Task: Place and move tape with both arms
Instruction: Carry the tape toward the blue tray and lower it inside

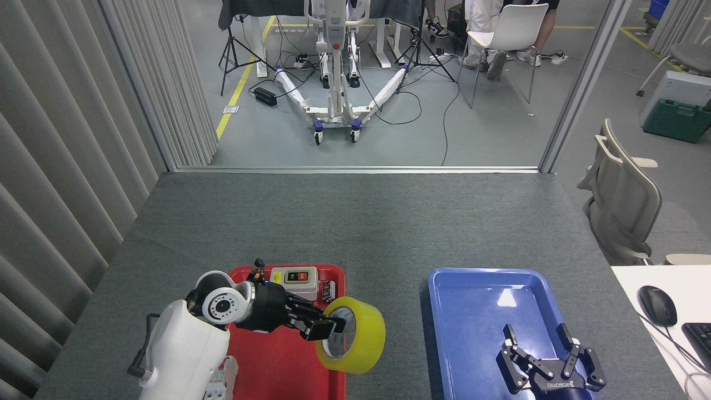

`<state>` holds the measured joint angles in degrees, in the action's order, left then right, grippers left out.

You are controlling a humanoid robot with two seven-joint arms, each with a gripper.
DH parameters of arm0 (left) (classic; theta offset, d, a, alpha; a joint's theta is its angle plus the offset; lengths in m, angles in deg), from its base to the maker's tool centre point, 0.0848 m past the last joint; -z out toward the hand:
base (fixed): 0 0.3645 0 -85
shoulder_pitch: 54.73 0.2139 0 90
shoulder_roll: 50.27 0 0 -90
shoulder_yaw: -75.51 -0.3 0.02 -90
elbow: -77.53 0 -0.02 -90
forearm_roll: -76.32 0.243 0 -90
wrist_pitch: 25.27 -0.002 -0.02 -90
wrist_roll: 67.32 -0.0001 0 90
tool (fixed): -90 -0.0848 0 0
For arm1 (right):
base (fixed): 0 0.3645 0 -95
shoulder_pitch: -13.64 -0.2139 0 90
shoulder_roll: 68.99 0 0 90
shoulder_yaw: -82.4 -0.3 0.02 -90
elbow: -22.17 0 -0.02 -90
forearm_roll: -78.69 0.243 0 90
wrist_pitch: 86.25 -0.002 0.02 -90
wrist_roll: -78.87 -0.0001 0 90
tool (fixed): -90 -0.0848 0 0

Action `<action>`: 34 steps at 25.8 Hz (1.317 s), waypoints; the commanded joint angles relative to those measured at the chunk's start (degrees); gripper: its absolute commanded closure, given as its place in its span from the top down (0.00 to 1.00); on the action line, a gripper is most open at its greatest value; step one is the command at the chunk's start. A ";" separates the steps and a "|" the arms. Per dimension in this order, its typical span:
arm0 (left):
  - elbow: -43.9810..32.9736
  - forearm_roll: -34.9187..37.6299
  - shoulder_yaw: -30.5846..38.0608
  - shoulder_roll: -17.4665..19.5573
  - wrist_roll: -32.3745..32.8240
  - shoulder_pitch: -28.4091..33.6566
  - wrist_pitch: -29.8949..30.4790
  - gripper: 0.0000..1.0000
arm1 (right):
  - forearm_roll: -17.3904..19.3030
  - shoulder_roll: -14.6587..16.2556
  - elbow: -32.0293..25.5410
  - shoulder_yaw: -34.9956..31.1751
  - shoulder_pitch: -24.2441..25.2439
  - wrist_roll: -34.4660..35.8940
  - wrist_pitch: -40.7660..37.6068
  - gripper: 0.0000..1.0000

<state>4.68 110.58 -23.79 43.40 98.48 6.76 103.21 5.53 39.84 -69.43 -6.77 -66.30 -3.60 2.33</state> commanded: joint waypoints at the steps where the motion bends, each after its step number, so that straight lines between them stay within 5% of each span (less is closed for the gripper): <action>1: 4.90 -18.88 -0.72 -0.59 -11.29 0.39 6.52 0.00 | 0.03 0.50 -0.06 1.45 0.23 1.00 0.10 1.00; 5: 8.24 -23.36 -8.89 -2.61 -20.26 0.39 6.52 0.00 | 0.03 0.86 -0.41 2.42 0.84 6.18 -9.21 1.00; 11: 15.54 -22.48 -15.31 -10.70 -19.20 -0.14 6.52 0.00 | 0.03 1.56 -1.73 2.33 1.54 9.96 -23.37 1.00; 17: 16.59 -22.40 -15.31 -10.61 -19.20 -1.02 6.52 0.00 | 0.30 3.58 -4.63 -0.13 4.27 11.46 -43.40 1.00; 34: 16.59 -21.87 -15.75 -10.70 -19.20 -0.67 6.52 0.00 | 0.47 3.23 -7.71 -2.15 6.47 12.25 -43.58 1.00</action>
<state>21.27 88.38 -39.27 32.89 79.25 5.87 109.70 5.93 43.11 -76.17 -9.39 -59.76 9.04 -41.26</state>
